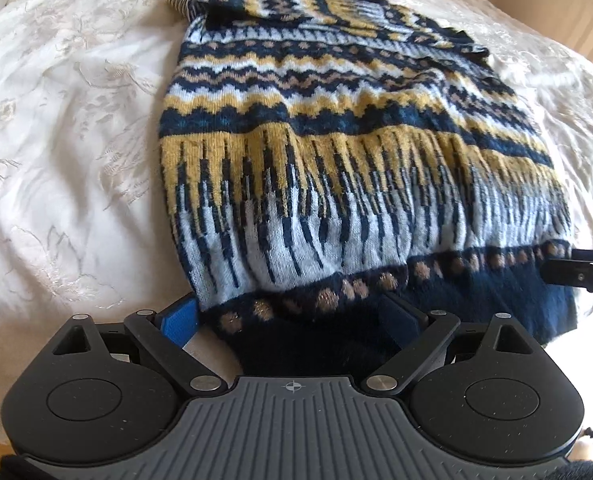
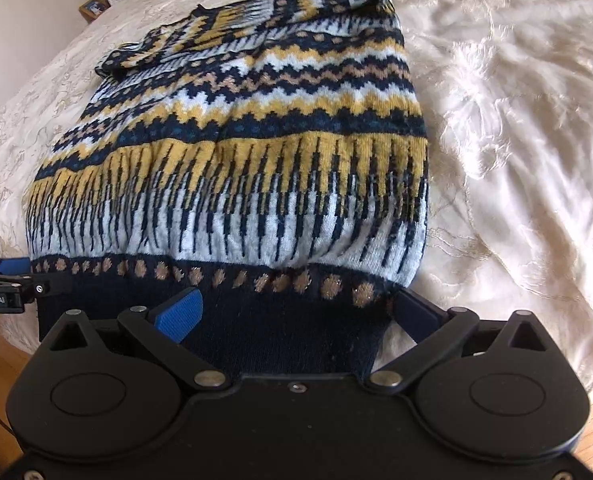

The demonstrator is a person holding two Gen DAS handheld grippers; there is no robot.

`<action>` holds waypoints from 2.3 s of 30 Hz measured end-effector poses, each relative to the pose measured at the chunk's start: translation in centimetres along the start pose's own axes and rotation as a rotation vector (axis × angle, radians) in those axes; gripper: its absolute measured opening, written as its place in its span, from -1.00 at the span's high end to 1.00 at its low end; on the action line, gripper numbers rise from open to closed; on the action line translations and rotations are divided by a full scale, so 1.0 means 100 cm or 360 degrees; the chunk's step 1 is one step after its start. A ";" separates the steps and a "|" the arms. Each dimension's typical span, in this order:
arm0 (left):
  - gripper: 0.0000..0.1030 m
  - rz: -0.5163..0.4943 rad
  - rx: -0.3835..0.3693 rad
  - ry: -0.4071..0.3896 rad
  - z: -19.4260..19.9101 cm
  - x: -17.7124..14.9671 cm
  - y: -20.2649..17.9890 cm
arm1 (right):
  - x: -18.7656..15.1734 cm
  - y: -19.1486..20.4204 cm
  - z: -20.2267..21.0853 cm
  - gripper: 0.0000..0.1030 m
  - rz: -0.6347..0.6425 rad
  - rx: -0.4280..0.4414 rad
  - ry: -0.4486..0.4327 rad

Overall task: Fold small clothes
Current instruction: 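Reach both tools to the navy ribbed hem and close on it, then lift the hem with both tools and fold it over toward the collar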

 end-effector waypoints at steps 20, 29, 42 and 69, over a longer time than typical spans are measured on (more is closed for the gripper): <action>-0.85 0.0086 0.0148 -0.0001 -0.018 -0.001 -0.007 | 0.004 -0.026 -0.005 -0.76 -0.0025 0.0033 0.0080; -0.88 0.0073 0.0235 -0.0034 -0.021 -0.003 -0.013 | 0.009 -0.017 -0.021 -0.90 0.0011 0.0086 0.0166; 0.73 0.0148 0.0145 -0.0099 0.013 0.002 -0.029 | 0.020 -0.023 0.004 0.67 -0.0024 0.0318 0.0101; 0.75 0.0534 -0.0073 -0.0452 0.056 0.218 -0.035 | 0.232 -0.099 0.015 0.68 -0.0285 0.0447 -0.0434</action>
Point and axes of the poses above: each gripper's, at about its wrist camera, not at the fingertips, and z roughly against the way its jaws point, y to its left, x to its top, the point moved 1 cm from there along -z, roughly the way its jaws point, and after that the axes turned 14 degrees about z, right-handed, at the moved point
